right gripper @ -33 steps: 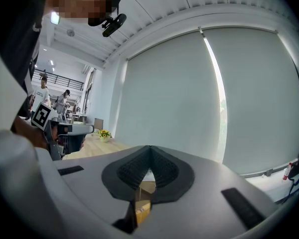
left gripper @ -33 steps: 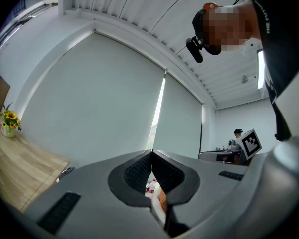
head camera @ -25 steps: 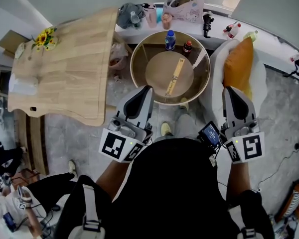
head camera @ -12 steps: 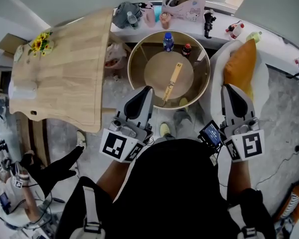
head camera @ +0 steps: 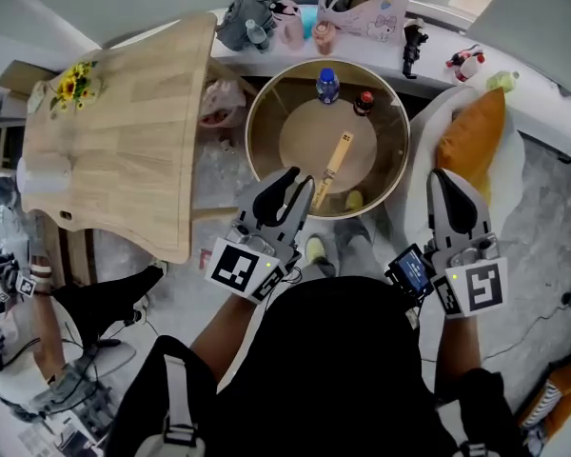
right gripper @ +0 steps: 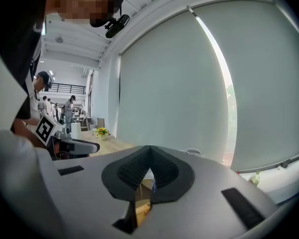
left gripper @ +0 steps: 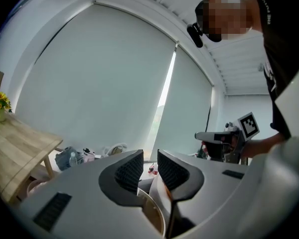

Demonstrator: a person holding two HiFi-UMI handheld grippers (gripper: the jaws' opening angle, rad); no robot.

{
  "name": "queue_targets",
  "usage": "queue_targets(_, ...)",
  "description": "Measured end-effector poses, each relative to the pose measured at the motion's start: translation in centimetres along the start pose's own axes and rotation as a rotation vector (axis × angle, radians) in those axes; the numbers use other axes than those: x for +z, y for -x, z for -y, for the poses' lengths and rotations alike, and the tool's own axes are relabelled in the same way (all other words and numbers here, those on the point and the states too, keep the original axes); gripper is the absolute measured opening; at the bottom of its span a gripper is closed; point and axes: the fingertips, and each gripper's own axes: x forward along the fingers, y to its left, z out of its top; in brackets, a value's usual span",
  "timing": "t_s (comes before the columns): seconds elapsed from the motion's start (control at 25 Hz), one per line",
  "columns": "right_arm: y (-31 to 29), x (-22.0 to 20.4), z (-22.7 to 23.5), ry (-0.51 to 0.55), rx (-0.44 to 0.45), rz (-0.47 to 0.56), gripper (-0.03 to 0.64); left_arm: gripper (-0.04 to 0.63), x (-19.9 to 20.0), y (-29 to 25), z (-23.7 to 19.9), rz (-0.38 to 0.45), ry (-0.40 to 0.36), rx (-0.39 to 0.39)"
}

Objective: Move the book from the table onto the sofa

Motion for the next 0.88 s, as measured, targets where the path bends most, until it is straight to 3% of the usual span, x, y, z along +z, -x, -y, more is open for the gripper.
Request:
queue_targets(0.24, -2.5, -1.0, 2.2, -0.027, 0.009, -0.042, 0.009, 0.149, -5.8, -4.0, -2.9, -0.148, -0.003, 0.022)
queue_targets(0.44, -4.0, -2.0, 4.7, -0.042, 0.003, -0.082, 0.009, 0.153, -11.2, -7.1, -4.5, -0.293, -0.019, 0.030)
queue_targets(0.56, -4.8, -2.7, 6.1, -0.053, -0.001, -0.104, 0.009, 0.188, -15.4, -8.7, -5.1, -0.391, -0.015, 0.033)
queue_targets(0.88, -6.4, -4.9, 9.5, -0.088, -0.006, -0.159, 0.009, 0.235, -27.4, -11.8, -7.1, -0.665, 0.066, 0.079)
